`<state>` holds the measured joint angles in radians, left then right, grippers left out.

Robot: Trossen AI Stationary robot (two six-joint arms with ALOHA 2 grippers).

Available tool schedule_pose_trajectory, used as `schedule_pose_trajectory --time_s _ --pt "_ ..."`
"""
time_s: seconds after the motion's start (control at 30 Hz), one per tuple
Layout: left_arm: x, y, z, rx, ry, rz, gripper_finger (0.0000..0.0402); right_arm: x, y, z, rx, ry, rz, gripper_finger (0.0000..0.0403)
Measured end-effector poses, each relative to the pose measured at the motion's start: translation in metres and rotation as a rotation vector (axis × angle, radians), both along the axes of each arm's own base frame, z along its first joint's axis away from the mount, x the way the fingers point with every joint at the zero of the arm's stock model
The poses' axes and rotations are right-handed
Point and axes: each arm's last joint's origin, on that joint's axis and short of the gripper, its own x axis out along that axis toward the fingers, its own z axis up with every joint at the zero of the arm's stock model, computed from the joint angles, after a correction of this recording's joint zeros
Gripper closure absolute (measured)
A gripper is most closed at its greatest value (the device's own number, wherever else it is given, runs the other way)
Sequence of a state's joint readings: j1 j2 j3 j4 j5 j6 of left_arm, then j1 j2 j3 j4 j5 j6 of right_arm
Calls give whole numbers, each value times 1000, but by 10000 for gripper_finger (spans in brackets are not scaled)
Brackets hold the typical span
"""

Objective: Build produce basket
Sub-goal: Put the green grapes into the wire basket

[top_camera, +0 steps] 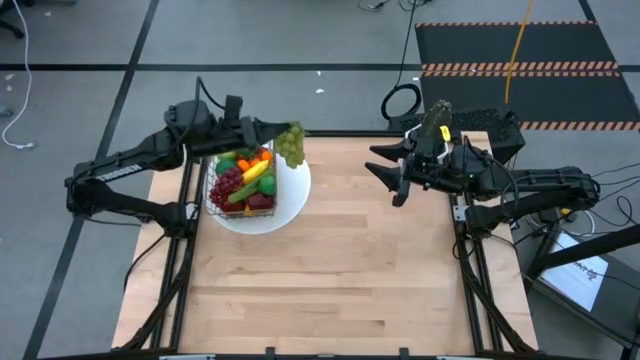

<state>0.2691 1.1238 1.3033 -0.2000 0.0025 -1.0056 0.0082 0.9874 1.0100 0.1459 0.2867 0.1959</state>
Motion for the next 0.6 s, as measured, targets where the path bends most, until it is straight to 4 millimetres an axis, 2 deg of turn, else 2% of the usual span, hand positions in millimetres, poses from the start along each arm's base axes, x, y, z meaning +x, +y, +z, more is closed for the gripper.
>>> schedule_pose_trajectory --time_s 0.17,0.43,0.6 --pt "0 0 0 133 34 -4 374 0 0 0 0 0 0 181" --pt "0 0 4 394 65 -1 394 0 0 -1 1 8 0 181" --pt "0 0 4 529 97 2 374 0 0 -1 1 8 -1 181"
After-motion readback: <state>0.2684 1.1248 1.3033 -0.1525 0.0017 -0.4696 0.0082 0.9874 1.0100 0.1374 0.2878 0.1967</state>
